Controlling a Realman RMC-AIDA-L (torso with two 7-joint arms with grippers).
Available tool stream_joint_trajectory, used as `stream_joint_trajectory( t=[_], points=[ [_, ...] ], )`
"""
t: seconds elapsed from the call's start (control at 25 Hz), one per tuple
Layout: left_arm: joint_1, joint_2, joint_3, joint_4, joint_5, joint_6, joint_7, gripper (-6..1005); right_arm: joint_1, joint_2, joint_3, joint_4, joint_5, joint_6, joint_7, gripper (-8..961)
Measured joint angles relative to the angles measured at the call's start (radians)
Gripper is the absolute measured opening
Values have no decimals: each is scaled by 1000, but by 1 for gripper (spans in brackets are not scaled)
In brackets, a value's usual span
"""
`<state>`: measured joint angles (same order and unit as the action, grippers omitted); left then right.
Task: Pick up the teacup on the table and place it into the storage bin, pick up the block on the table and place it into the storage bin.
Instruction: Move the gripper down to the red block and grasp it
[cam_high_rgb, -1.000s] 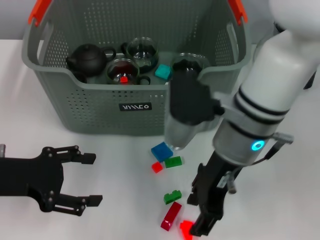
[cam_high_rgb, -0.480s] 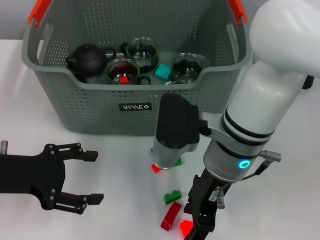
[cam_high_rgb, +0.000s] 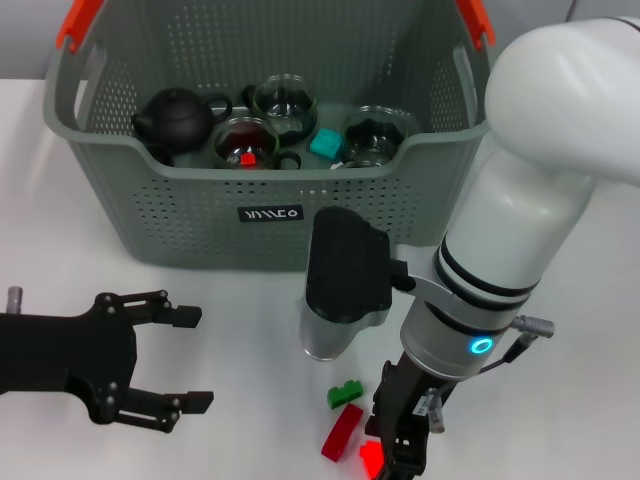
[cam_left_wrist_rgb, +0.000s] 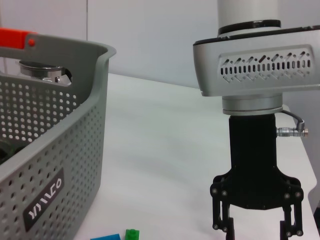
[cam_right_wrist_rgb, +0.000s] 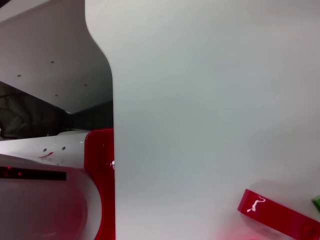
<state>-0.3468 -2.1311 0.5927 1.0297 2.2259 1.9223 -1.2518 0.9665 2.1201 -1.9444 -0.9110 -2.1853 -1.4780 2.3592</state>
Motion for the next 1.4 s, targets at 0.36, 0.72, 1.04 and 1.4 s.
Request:
stream_joint_trajectory(
  t=[0.36,0.72,1.04,1.4],
  points=[
    [-2,-2,5,-20,1,-6,11,918,-12,0,-19,0,1,24,1,678],
    [-3,-1,5,-24,1,-6,11,917,-17,0,-59,-11,1,58,4,632],
    [-3,-1,4,-24,1,-6,11,917,-12,1,-63,-12,0,60,7,590],
    [-3,-1,6,-23,1,-6,11,917,-8,1,-73,-13,-4,64,12,544]
  ],
)
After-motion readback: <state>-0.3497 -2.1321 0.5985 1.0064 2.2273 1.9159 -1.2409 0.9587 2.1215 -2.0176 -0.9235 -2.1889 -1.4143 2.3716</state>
